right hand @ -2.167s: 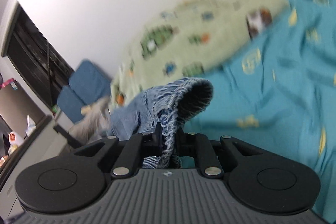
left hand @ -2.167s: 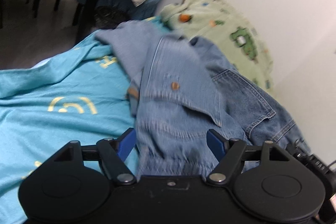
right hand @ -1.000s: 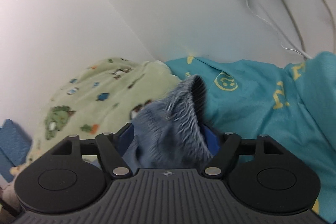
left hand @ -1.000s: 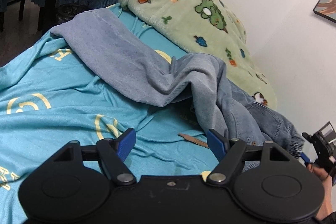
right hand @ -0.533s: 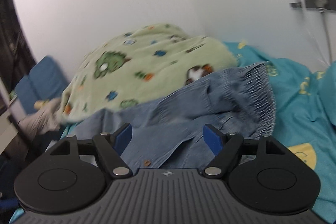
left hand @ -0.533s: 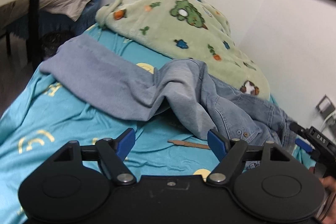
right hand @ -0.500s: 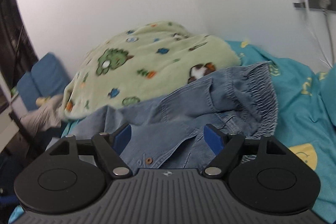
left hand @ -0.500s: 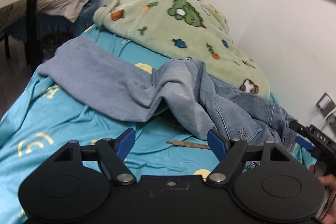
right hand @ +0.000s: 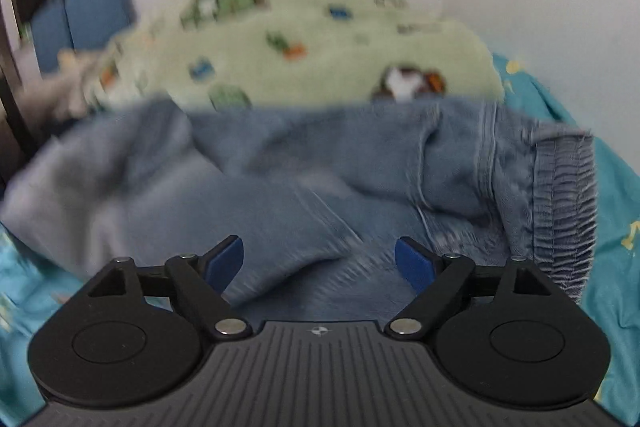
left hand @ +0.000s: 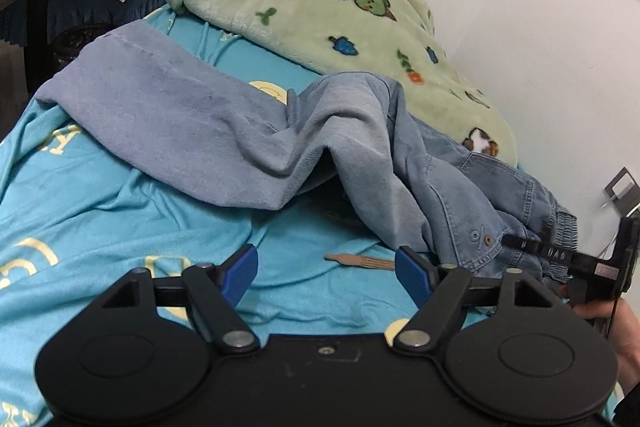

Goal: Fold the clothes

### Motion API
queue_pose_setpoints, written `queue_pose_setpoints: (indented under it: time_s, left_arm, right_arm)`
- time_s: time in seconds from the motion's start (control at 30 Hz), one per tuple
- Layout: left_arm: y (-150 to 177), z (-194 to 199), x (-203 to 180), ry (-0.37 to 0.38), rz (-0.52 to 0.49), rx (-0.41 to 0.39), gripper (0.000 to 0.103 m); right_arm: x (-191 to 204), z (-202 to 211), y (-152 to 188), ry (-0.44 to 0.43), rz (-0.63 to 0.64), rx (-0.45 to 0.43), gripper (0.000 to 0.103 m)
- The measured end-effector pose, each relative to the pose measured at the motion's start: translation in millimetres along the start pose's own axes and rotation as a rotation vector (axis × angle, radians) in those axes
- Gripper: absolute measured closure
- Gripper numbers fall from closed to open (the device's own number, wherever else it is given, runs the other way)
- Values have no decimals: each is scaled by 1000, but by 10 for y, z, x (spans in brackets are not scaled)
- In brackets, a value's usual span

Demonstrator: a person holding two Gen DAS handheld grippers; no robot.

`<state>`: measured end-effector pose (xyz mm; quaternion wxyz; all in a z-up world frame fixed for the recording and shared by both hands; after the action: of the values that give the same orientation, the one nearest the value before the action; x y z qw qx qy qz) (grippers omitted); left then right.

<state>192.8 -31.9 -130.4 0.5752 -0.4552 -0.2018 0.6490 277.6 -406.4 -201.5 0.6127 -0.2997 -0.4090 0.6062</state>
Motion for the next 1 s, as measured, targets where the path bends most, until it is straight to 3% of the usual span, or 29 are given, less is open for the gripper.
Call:
queue_pose_setpoints:
  time_s: [0.1,0.13,0.17,0.23,0.33,0.5,0.57,0.7,0.8,0.83,1.0]
  left_arm:
    - [16,-67,-21,11,-11,10,32]
    - [22,-75,-30,19,-10,13,33]
    - [30,-67,-37,28,-7,14,34]
    - [37,-47,-50,40,-3,20,35]
    - [13,52,-66,50,4,5,35]
    - [-44,249,-117,70,15,-36,34]
    - [-49,288,-131,74,19,-41,34]
    - [-39,309,-162,71,13,-44,33]
    - [-26,299,-175,65,4,-40,33]
    - [-20,297,-163,62,5,-39,33]
    - [-38,250,-86,50,39,-41,33]
  right_arm:
    - [-60,-17,120,-13,4,25,21]
    - [-51,16,134,-13,12,22,30]
    - [-36,47,146,-6,30,32,51]
    - [21,129,164,30,102,60,75]
    - [67,341,133,94,99,50,84]
    - [161,847,57,171,-117,-9,81]
    - [133,1061,128,217,-251,-25,68]
    - [109,1260,426,183,-513,-18,58]
    - [125,1132,612,197,-546,47,47]
    - [118,1075,651,206,-554,52,38]
    - [206,735,825,194,-530,72,40]
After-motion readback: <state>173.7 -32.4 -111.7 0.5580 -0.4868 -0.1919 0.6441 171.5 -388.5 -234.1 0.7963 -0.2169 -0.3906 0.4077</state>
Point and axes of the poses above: each gripper's, at about its wrist camera, not at the fingertips, and z roughly against the way its jaws point, x to its left, y to its underside, the point moved 7 cm from there along -z, roughly the way its jaws point, and after that the axes turned 11 degrees about -x, right-handed, at the moved point
